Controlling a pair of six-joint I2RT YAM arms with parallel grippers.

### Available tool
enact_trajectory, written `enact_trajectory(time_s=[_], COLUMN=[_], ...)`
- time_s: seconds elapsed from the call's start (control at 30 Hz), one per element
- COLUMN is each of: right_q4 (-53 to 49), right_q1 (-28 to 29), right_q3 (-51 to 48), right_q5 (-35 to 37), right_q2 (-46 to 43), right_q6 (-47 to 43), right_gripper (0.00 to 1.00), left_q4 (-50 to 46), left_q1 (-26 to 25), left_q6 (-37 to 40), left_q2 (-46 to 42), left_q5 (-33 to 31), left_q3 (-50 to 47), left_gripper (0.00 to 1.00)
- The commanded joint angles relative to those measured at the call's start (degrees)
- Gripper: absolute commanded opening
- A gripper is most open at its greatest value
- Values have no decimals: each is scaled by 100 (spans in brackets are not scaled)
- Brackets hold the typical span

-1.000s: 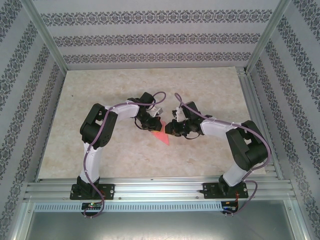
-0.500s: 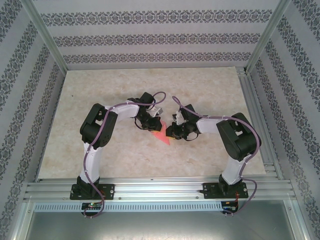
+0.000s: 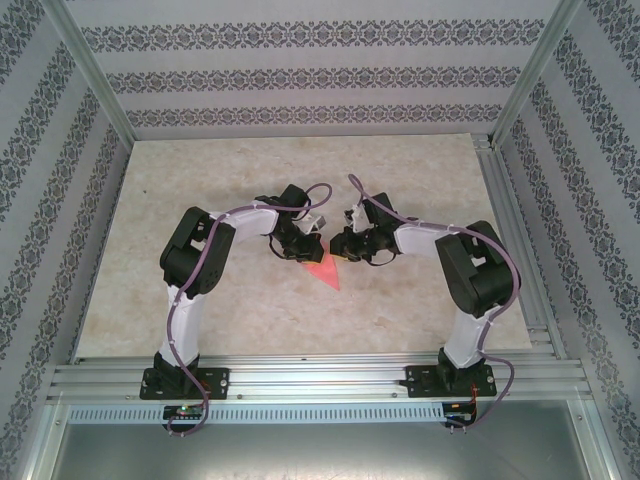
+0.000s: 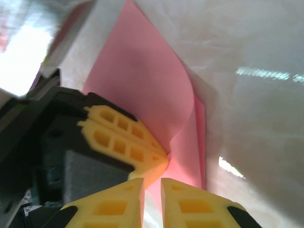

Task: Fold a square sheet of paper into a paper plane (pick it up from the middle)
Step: Third fold the triangle at the center of the table.

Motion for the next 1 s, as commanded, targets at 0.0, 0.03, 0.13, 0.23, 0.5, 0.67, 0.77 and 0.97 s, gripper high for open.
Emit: enact_trajectory(time_s=[0.0,0.03,0.13,0.23,0.5,0.67,0.77,0.97], right_q4=[241,168,-2,130,312,-129,-170,-217], right_q1=[-23,-39,-58,-66,-120,-142,-129,-133], right_q3=[118,142,172,99,272,587,639,741], right_q5=[-213,-135,170,62,-300,109,219,342], right_q2=[332,406,597,678,142,360,548,970], right_q6=[-23,-34,-118,-74,120,-53,-69,-49], right_gripper=[17,17,16,16,18,15,12,10], left_q4=[39,15,45,47,26,24,0,-7], left_q1=[65,73,73,82,85,96,109,117], left_q6=[-3,4,-20,-4,14,13,33,36], left_q2=[47,56,21,2,-79,-61,-60,-62], left_q5=[-175,-177,-195,-211,-222,-219,-220,-219], left_q3=[-111,-103,-144,-209,-268,-234,-224,-215], left_gripper=[10,10,10,10,10,10,10,10])
